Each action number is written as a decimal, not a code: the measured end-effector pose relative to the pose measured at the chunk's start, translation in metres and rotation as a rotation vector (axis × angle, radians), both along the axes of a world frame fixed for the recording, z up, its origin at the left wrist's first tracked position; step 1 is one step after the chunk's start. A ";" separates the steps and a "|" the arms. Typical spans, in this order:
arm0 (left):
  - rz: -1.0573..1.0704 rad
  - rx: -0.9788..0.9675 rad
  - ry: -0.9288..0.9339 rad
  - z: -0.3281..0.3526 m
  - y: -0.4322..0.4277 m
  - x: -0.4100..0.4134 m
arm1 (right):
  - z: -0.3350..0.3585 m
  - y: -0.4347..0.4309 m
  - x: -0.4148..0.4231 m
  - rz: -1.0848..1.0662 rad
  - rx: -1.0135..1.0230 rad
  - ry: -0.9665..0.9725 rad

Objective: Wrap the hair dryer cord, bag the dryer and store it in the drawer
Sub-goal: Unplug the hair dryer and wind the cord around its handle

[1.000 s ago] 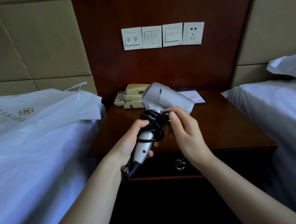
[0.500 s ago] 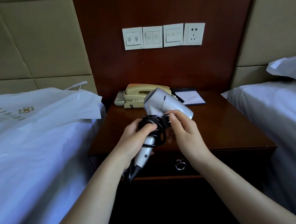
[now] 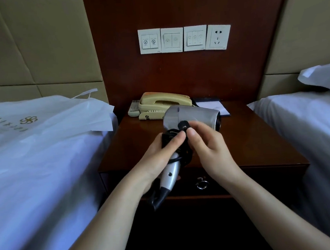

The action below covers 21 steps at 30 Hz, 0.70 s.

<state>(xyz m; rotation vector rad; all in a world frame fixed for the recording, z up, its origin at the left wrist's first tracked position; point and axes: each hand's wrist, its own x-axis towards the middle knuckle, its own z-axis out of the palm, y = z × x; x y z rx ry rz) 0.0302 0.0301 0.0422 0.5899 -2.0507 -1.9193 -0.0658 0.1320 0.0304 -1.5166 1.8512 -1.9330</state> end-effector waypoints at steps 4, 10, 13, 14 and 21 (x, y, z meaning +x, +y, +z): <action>-0.110 0.246 0.023 -0.007 -0.002 -0.002 | -0.002 -0.003 -0.005 -0.133 0.094 0.052; 0.118 0.395 0.072 -0.003 0.009 -0.010 | 0.001 -0.001 -0.006 -0.147 0.110 0.090; 0.246 0.456 0.055 0.002 0.011 -0.012 | 0.003 0.001 -0.003 -0.127 0.150 0.107; 0.253 0.470 0.065 0.004 0.012 -0.011 | 0.004 0.001 -0.002 -0.119 0.152 0.110; 0.242 0.524 0.089 0.005 0.009 -0.006 | 0.011 0.010 -0.001 -0.232 0.264 0.235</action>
